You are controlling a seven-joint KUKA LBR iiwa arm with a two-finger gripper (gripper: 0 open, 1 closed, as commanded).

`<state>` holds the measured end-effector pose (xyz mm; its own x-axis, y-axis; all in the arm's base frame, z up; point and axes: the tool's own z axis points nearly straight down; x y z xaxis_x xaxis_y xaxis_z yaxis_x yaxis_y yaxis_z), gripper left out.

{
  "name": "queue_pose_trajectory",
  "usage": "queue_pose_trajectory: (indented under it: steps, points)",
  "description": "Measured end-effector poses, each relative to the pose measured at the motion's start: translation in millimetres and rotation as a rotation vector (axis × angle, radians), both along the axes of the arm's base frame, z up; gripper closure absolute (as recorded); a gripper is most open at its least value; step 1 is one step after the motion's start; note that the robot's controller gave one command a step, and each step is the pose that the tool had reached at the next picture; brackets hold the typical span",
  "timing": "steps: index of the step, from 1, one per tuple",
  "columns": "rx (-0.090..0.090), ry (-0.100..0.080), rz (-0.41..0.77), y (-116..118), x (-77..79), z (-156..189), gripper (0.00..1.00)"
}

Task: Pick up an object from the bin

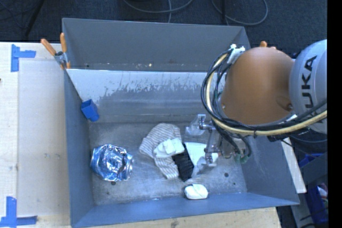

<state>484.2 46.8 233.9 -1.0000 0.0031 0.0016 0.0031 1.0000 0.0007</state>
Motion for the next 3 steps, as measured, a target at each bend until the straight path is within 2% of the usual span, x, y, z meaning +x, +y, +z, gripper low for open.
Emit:
queue_pose_trajectory:
  steps: [1, 2, 3]
  points:
    - [0.000, -0.008, 0.036, -4, 3.4, -43, 0.00]
    - [-0.001, 0.014, 0.474, 3, 40.2, -156, 1.00]
    - [0.000, 0.013, 0.473, 3, 40.2, -156, 1.00]
